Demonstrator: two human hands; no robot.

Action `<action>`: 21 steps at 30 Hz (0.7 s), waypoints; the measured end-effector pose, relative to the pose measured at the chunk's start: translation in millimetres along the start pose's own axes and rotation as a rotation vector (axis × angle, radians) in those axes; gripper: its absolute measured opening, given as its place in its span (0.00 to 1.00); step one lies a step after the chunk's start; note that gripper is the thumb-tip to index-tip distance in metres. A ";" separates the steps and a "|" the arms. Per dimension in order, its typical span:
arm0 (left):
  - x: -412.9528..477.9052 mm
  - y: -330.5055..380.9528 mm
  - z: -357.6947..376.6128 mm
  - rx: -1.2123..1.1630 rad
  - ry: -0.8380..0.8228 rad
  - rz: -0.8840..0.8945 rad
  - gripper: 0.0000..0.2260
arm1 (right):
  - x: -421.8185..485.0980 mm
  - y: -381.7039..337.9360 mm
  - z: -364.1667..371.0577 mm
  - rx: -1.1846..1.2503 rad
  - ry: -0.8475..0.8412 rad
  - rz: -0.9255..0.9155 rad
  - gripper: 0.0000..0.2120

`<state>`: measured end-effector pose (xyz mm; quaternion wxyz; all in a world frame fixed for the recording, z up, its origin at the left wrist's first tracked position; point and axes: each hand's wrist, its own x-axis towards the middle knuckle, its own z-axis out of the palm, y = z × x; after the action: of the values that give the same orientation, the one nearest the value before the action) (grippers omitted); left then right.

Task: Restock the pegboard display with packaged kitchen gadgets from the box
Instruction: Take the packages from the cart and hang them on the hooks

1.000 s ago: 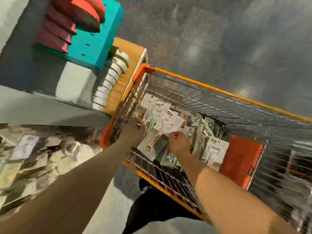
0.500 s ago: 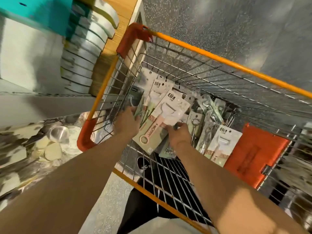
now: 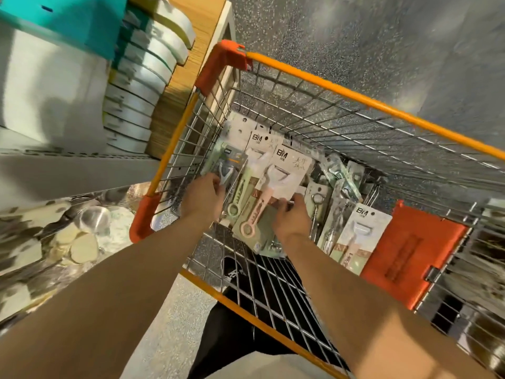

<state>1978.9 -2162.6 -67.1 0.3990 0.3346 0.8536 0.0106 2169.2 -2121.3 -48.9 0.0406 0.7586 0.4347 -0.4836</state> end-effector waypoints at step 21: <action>-3.7 6.7 -22.6 -0.296 0.077 0.115 0.10 | -15.0 -9.3 0.8 0.189 0.047 -0.039 0.15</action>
<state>1968.8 -2154.0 -47.3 0.4098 0.3200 0.8367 0.1719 2159.8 -2125.2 -34.4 -0.0509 0.7616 0.4025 -0.5053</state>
